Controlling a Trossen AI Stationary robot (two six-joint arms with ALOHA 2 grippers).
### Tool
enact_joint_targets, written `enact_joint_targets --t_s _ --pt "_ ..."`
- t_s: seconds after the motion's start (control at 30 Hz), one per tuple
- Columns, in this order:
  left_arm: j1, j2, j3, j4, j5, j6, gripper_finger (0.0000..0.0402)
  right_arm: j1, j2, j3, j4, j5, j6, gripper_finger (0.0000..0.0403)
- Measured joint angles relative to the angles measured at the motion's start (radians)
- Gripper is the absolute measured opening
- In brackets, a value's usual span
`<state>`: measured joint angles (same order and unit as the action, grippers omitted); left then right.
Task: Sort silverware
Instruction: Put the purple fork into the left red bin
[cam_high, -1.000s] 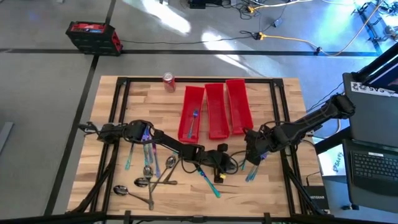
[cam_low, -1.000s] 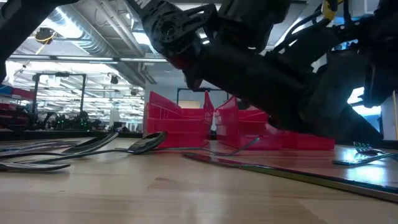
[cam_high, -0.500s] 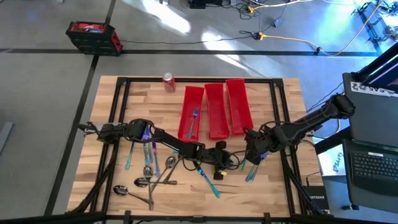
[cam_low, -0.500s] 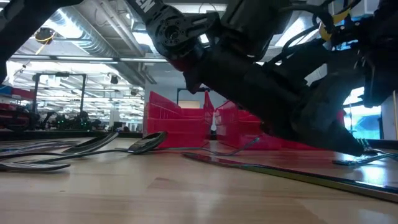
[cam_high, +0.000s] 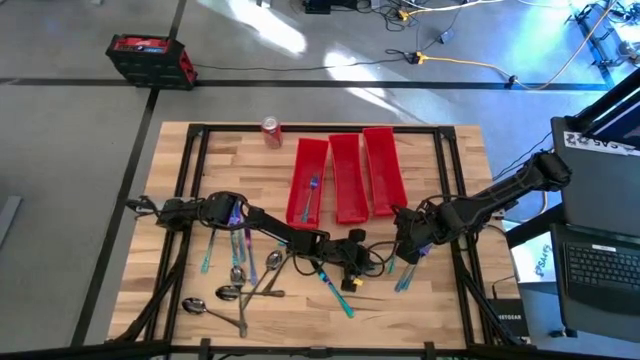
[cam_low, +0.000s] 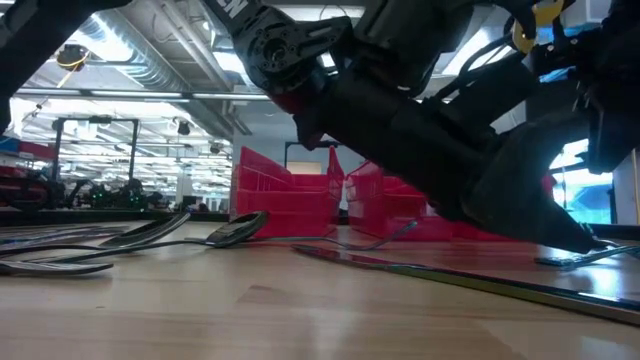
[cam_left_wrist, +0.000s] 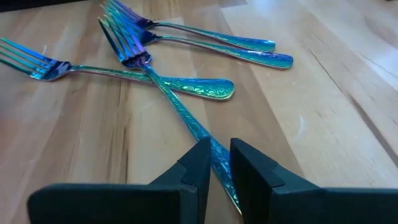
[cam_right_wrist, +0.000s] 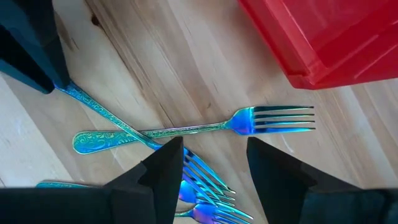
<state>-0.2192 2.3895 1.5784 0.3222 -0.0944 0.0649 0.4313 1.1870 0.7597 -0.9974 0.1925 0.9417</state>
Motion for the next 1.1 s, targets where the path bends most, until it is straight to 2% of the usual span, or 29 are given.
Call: enact_joint_targets --t_s 0.33,0.73,1.1 --pt "0.004 0.0 0.0 -0.023 0.045 0.011 0.0048 0.0 0.0 0.0 0.0 0.001 -0.007 0.0163" --pt "0.007 -0.003 0.0 -0.057 0.047 0.014 0.0048 0.0 0.0 0.0 0.001 0.002 -0.011 0.0163" --pt "0.002 -0.008 0.004 -0.133 0.047 -0.066 0.0048 0.0 -0.018 0.001 0.076 -0.012 -0.034 0.0163"
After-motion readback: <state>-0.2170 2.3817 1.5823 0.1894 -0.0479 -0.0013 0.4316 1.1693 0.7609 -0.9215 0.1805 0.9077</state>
